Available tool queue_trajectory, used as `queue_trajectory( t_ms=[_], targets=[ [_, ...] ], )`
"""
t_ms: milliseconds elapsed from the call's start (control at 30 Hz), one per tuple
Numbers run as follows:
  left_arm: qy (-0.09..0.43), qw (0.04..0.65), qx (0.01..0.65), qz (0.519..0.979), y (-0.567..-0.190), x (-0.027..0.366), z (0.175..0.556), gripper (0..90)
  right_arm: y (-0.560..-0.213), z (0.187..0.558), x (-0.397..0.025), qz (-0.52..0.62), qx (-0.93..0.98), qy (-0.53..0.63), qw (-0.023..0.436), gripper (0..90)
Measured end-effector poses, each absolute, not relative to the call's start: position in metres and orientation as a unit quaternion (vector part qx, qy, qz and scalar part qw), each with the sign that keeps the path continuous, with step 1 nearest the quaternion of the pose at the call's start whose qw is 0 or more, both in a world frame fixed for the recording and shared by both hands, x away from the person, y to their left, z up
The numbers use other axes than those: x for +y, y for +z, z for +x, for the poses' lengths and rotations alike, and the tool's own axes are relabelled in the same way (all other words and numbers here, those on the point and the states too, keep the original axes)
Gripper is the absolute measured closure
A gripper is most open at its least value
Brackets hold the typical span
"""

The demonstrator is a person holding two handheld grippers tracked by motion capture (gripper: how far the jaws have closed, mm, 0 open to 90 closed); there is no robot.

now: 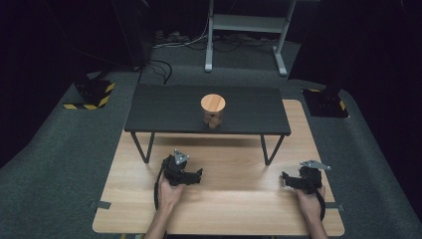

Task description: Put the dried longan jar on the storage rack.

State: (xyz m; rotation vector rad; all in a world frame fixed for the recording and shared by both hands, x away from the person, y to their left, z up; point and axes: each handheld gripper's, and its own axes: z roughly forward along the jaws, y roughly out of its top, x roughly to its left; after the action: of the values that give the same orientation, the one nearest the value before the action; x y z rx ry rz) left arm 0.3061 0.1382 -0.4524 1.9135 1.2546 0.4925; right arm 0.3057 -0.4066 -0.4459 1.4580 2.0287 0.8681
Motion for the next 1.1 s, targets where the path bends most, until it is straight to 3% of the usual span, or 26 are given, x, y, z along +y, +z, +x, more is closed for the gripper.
queue_trajectory(
  t_ms=[567, 1100],
  targets=[
    [0.194, 0.375, 0.501, 0.756, -0.459, 0.134, 0.310, 0.6, -0.446, 0.306, -0.407, 0.534, 0.744, 0.318, 0.246, 9.8],
    [0.163, 0.390, 0.520, 0.742, -0.461, 0.147, 0.315, 0.7, -0.446, 0.305, -0.406, 0.536, 0.743, 0.317, 0.247, 9.6]
  ],
)
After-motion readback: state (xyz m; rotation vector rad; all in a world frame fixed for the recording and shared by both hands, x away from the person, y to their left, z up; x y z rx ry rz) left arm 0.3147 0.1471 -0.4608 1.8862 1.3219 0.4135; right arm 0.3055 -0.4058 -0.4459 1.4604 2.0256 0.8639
